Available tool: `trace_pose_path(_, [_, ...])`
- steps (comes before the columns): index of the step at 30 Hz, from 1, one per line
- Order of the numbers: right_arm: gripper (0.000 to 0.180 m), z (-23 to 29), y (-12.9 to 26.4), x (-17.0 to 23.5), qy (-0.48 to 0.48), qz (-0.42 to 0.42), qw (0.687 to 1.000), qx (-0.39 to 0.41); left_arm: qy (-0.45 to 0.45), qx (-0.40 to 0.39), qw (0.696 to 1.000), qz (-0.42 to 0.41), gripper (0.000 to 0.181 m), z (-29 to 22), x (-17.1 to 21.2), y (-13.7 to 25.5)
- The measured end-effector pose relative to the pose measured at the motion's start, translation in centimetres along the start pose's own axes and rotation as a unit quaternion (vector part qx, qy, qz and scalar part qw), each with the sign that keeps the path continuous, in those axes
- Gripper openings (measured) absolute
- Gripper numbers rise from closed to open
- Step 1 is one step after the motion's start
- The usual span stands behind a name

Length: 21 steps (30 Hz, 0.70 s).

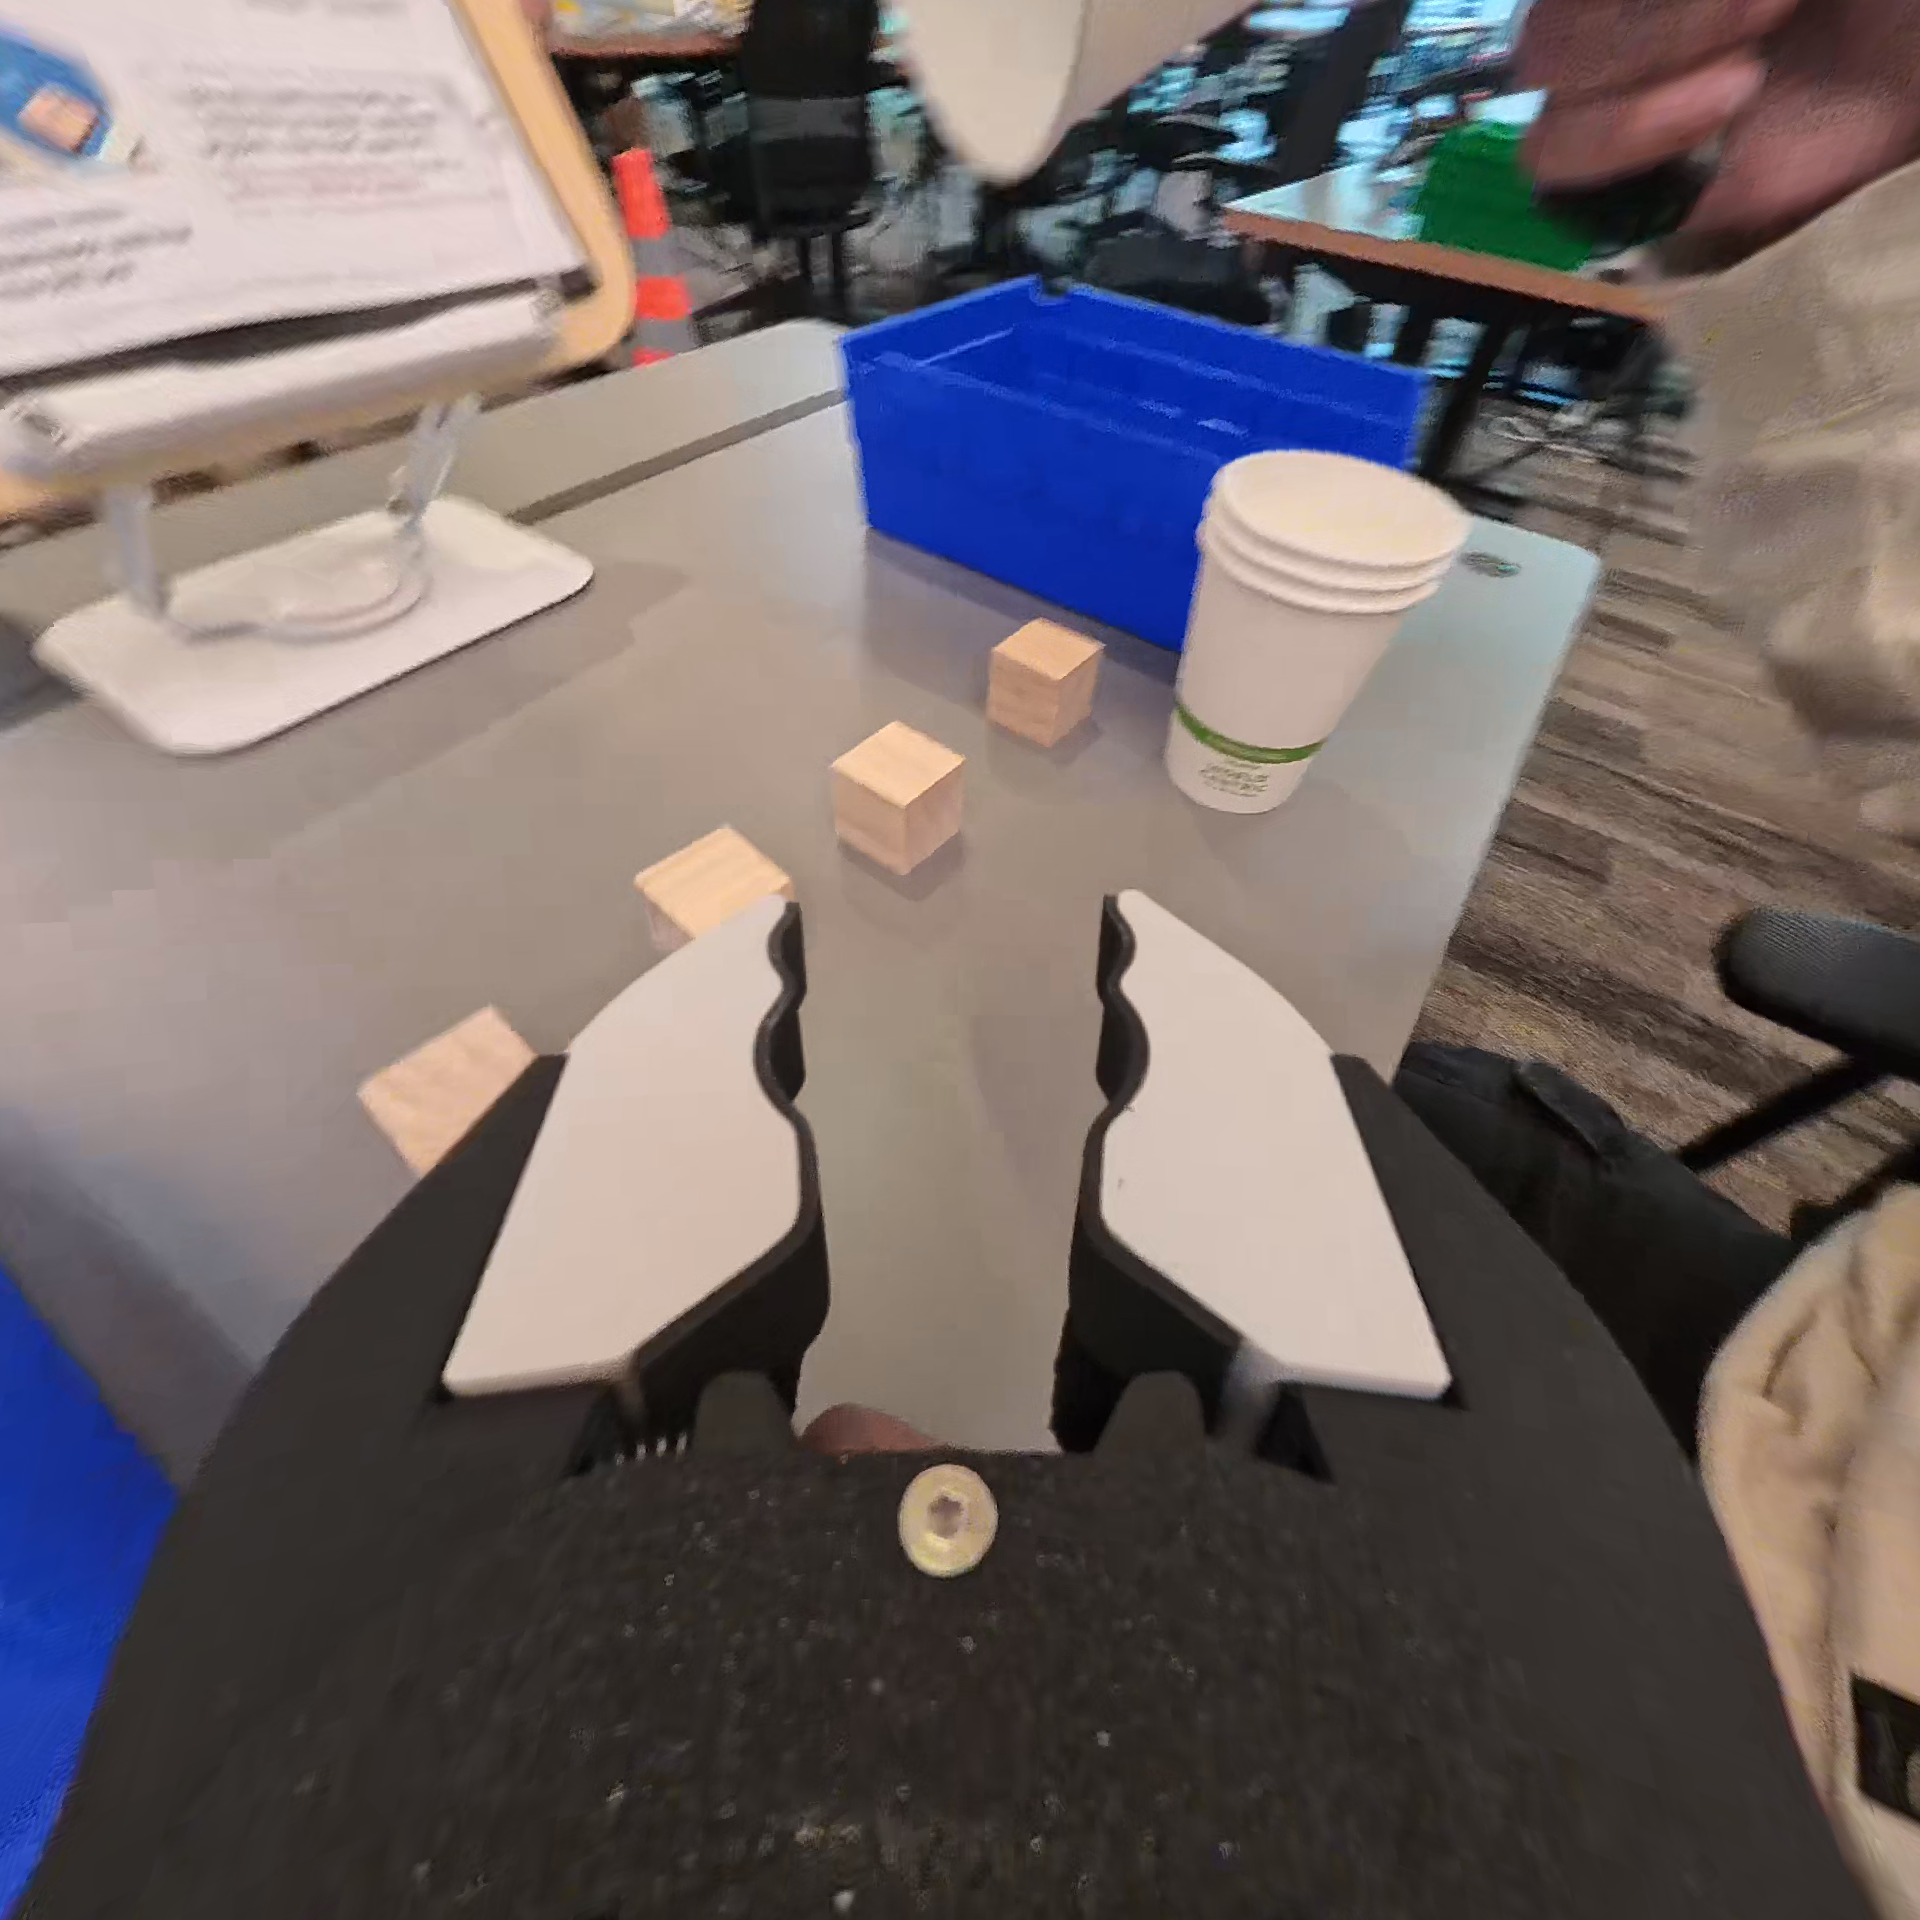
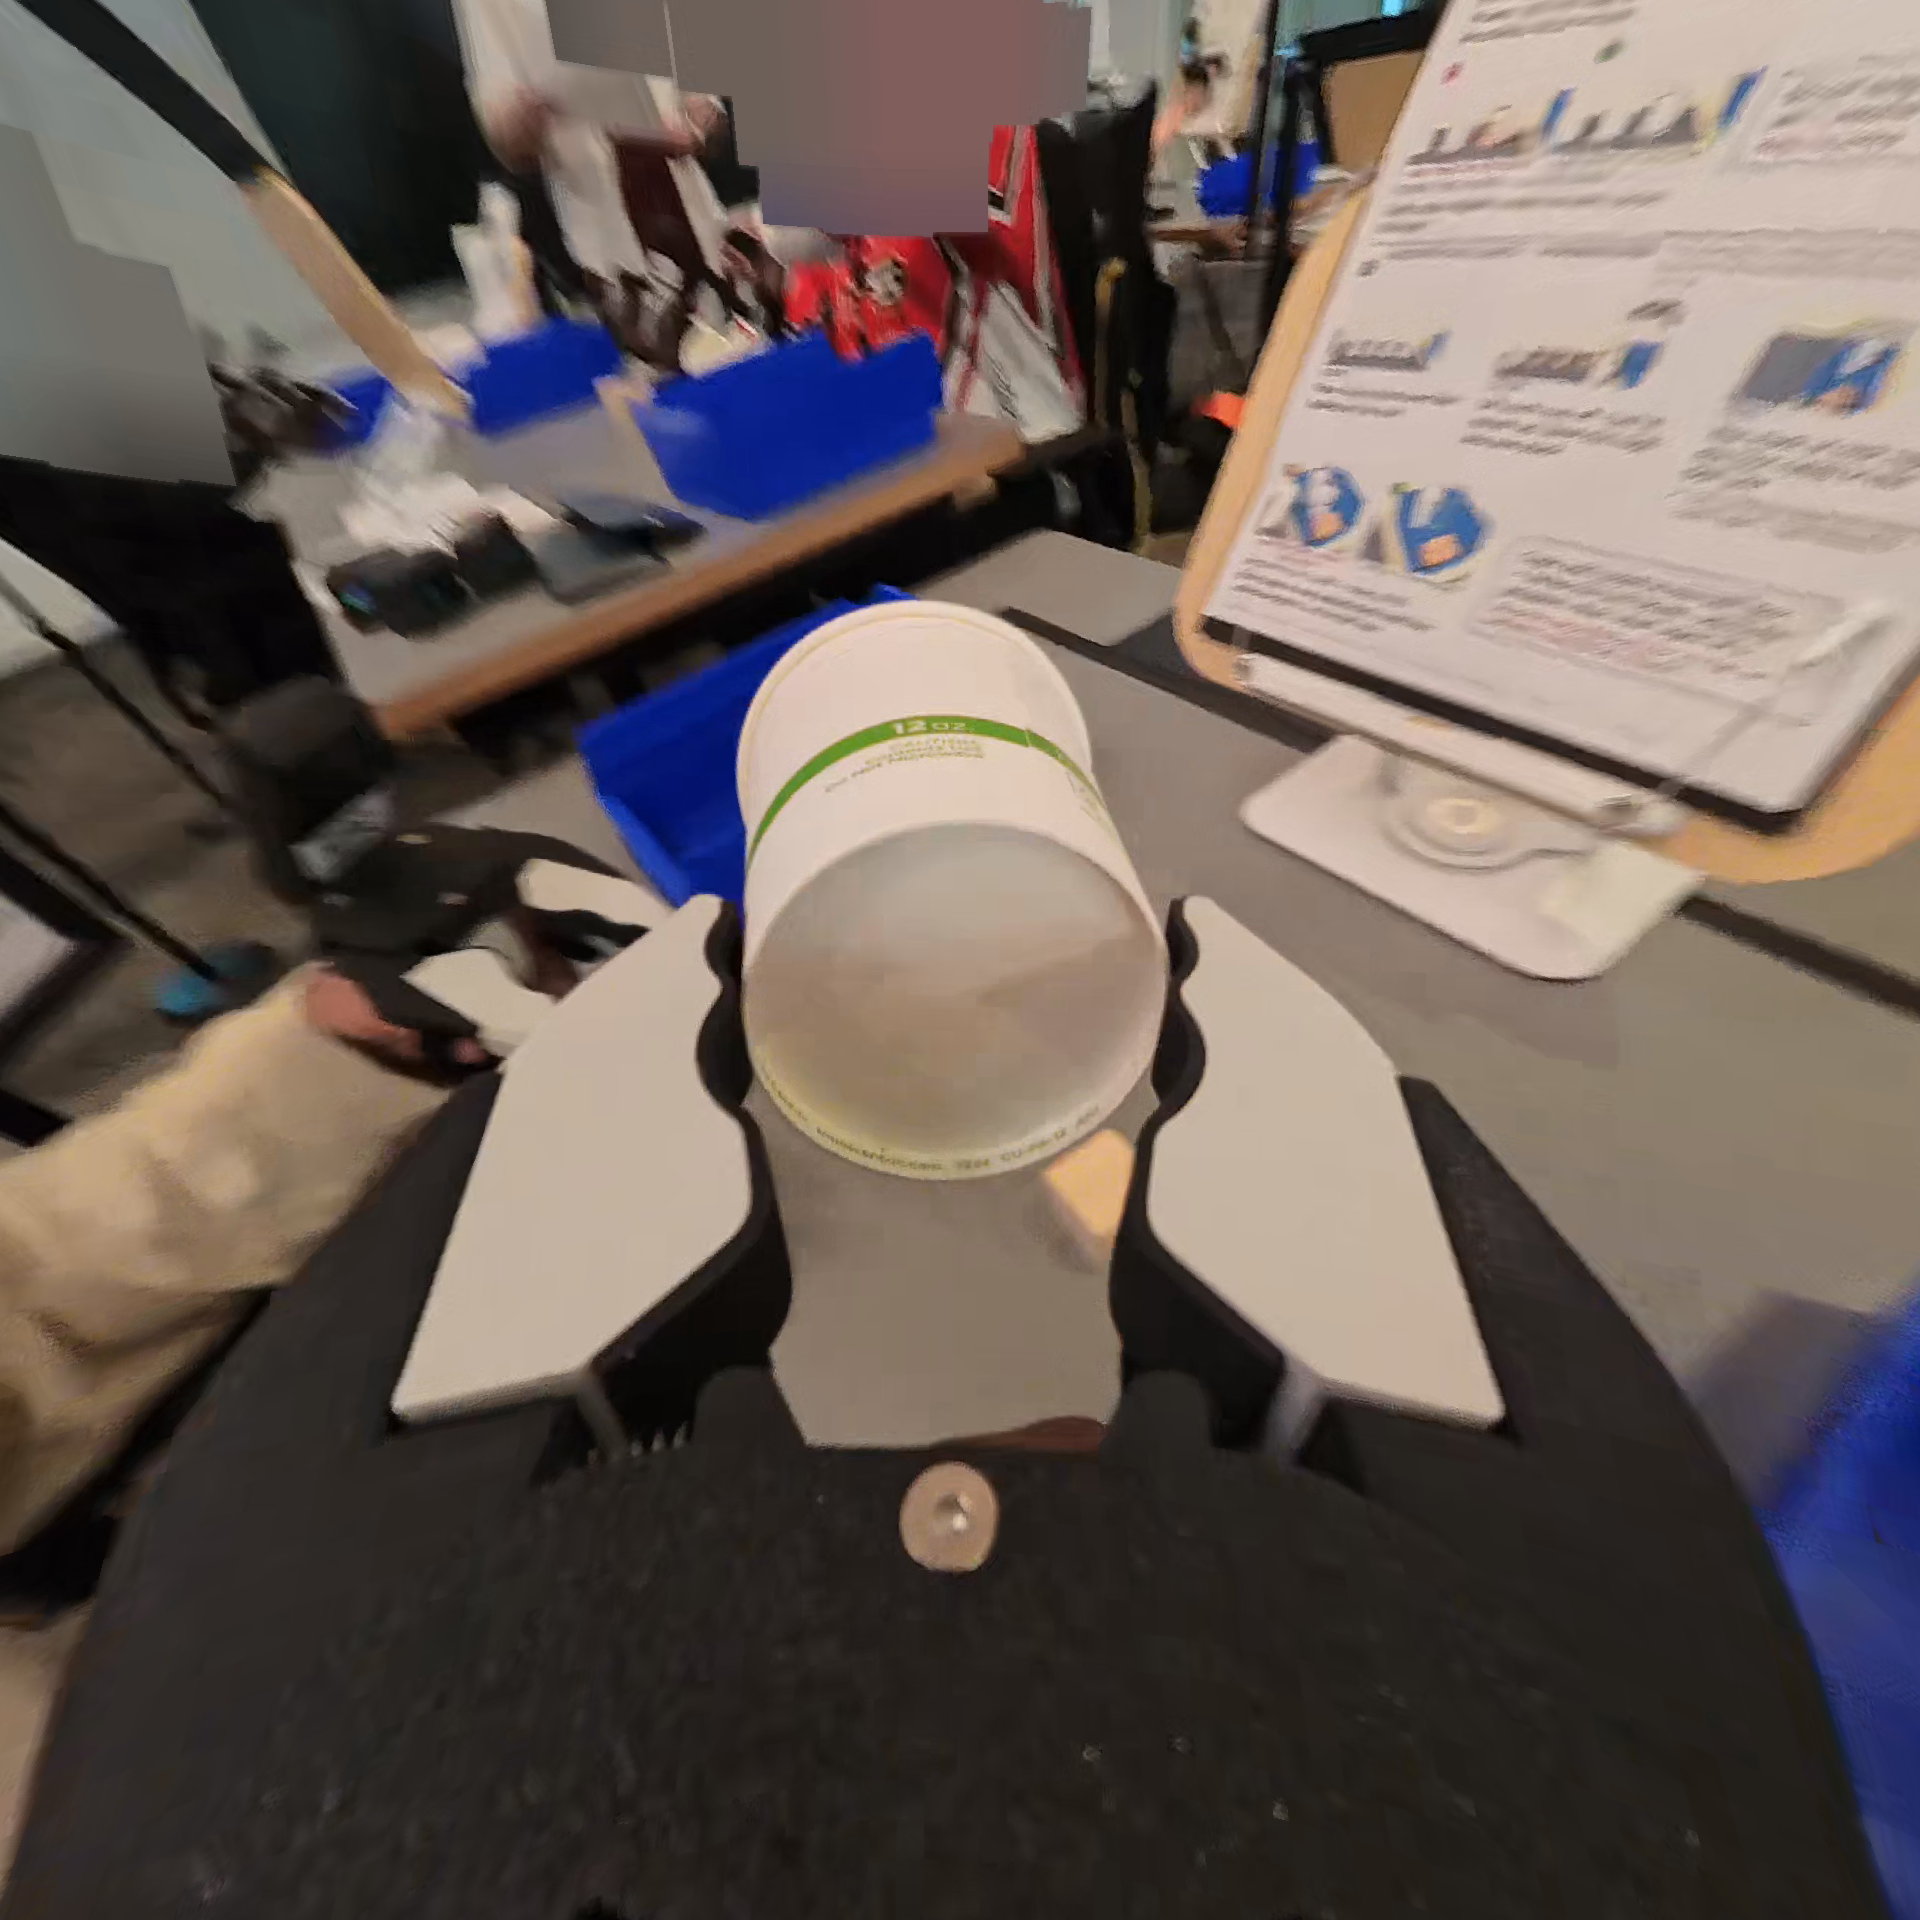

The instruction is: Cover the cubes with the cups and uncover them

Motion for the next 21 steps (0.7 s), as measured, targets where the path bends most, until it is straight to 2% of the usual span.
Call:
trace_pose_path(1, [0.076, 0.7, -0.4, 0.6, -0.026, -0.021, 0.999, -0.025, -0.012, 0.035, 0.999, -0.008, 0.054, -0.2, -0.6, 0.2])
trace_pose_path(3, [0.076, 1.7, -1.4, 1.6, -0.074, -0.050, 0.993, -0.074, -0.020, 0.102, 0.994, -0.024, 0.053, -0.5, -1.9, 0.5])
trace_pose_path(6, [0.076, 2.2, -2.9, 2.7, -0.136, -0.075, 0.979, -0.133, -0.036, 0.155, 0.986, -0.045, 0.052, -0.4, -3.8, 0.7])
trace_pose_path(12, [0.076, 3.0, -5.6, 3.8, -0.177, -0.067, 0.963, -0.192, -0.042, 0.214, 0.969, -0.115, 0.050, -1.2, -7.3, 0.9])
trace_pose_path(16, [0.076, 3.6, -6.9, 3.9, -0.184, -0.062, 0.958, -0.211, -0.045, 0.219, 0.965, -0.137, 0.043, -1.6, -8.3, 0.6])
trace_pose_path(18, [0.076, 4.0, -7.3, 3.9, -0.184, -0.063, 0.955, -0.224, -0.046, 0.225, 0.963, -0.141, 0.032, -1.7, -8.4, 0.5])
trace_pose_path(20, [0.076, 4.0, -7.6, 4.2, -0.189, -0.061, 0.954, -0.224, -0.053, 0.235, 0.959, -0.147, 0.004, -1.8, -8.3, 0.7])
trace_pose_path(21, [0.076, 4.1, -7.6, 4.4, -0.188, -0.059, 0.953, -0.228, -0.053, 0.237, 0.959, -0.146, 0.003, -1.8, -8.2, 0.9])
Point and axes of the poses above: each gripper's, where its closed fingertips meet, y back along the fingers, x out of its underside, z = x × y across the jaws, the point moved 5 cm from there along y, back along the fingers, and after that the axes turned 11 degrees about -x, right-handed, at the moved point
